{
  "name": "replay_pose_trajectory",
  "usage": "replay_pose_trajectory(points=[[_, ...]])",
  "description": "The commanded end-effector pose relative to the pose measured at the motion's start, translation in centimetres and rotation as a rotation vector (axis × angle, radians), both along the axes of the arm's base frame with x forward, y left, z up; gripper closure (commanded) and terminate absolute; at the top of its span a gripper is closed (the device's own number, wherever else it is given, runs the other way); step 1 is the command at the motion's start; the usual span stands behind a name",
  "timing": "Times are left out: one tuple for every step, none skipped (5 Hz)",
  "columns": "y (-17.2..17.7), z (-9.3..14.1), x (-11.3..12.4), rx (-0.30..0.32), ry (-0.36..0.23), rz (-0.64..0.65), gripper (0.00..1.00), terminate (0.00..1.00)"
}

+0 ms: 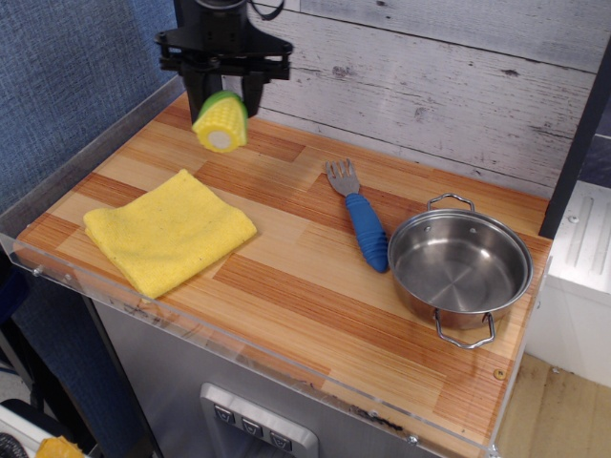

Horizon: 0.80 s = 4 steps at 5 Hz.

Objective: Hold the quince fruit from inside the pan, and place it on top left of the table.

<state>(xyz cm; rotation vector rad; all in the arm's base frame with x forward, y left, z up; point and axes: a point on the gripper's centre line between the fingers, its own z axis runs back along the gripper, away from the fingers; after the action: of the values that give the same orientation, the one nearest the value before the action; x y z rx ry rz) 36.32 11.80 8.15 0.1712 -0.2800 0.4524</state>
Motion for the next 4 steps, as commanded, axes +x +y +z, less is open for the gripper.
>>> replay_pose_trajectory(points=[[3.7,-0.5,0.4,0.014,-0.018,0.073,1.00,0.00],[4.7,-2.0,0.4,-0.045,-0.041,0.130,1.00,0.00],[5.5,-3.1,0.5,-0.057,-0.058,0.144,1.00,0.00],[6.0,-3.8,0.9,-0.084,-0.078,0.133,1.00,0.00]])
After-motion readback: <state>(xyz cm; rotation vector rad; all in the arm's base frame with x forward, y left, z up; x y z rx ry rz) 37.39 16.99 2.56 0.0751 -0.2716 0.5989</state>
